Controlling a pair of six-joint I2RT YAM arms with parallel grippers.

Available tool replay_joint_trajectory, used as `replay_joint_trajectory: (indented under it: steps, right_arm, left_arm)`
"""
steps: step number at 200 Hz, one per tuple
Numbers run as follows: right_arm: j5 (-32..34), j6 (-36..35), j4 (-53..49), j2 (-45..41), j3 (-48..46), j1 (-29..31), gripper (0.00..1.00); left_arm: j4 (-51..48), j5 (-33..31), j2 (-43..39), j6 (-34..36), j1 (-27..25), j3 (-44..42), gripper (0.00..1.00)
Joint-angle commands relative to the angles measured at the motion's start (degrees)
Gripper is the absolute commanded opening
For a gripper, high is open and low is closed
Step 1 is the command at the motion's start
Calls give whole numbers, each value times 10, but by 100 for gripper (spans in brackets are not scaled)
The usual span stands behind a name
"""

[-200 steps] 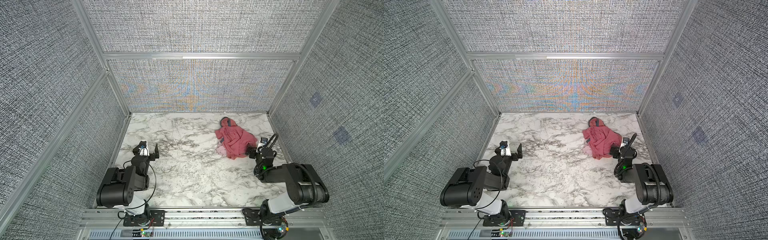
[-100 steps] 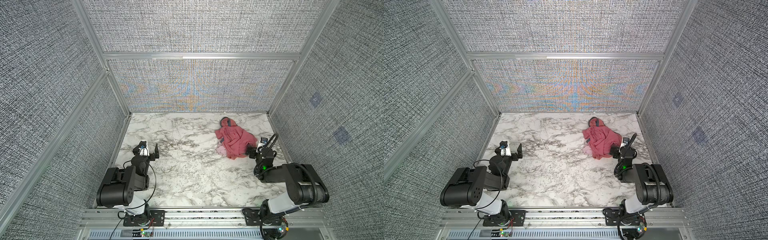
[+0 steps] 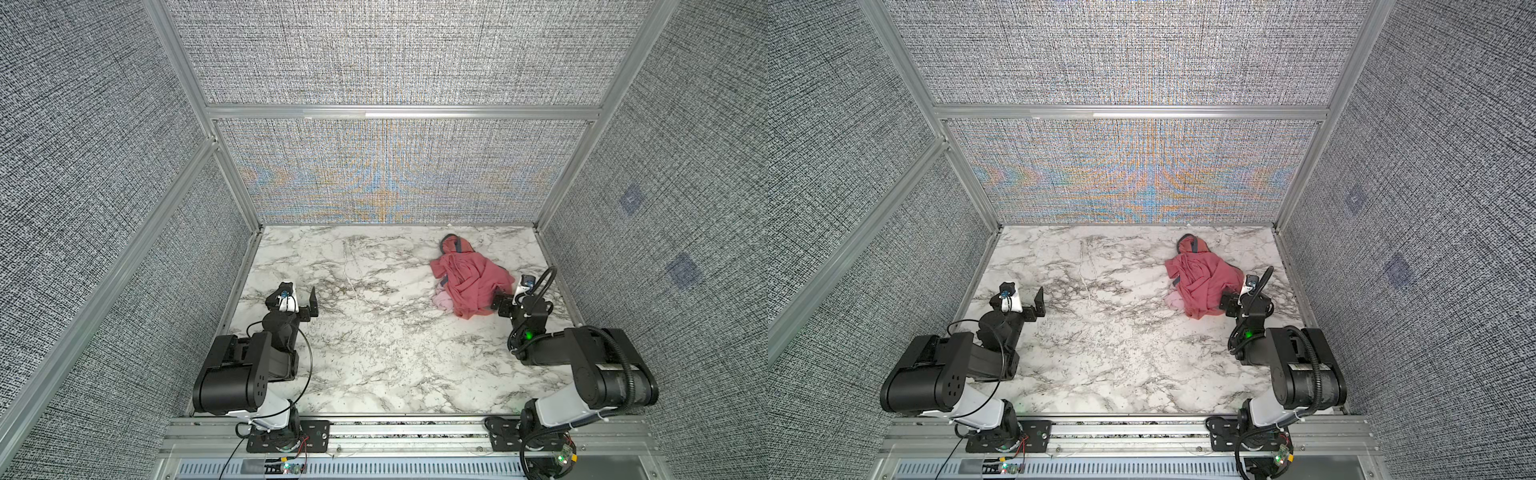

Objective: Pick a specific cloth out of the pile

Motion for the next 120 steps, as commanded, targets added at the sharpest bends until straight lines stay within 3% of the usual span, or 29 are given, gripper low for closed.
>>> replay_joint_trajectory:
  steps: [1, 27, 40, 64, 94, 120]
  right_arm:
    - [6, 2, 8, 0, 2, 0, 99]
    - [4, 1, 12, -3, 0, 0, 99]
    - [2, -4, -22, -30, 6, 3, 99]
    - [36, -20, -206, -131, 70, 33, 98]
    - [83, 1, -387, -218, 166, 104, 97]
    - [121, 26, -504, -217, 238, 204, 91]
  left_arm:
    - [2, 7, 0, 4, 1, 1, 99]
    - [-11, -9, -15, -2, 1, 1, 98]
    - [-69, -26, -55, -5, 1, 16, 90]
    - [-219, -83, -155, -32, -2, 60, 76]
    - [-304, -101, -236, -77, -24, 99, 74]
    - [-437, -115, -246, -107, -56, 175, 74]
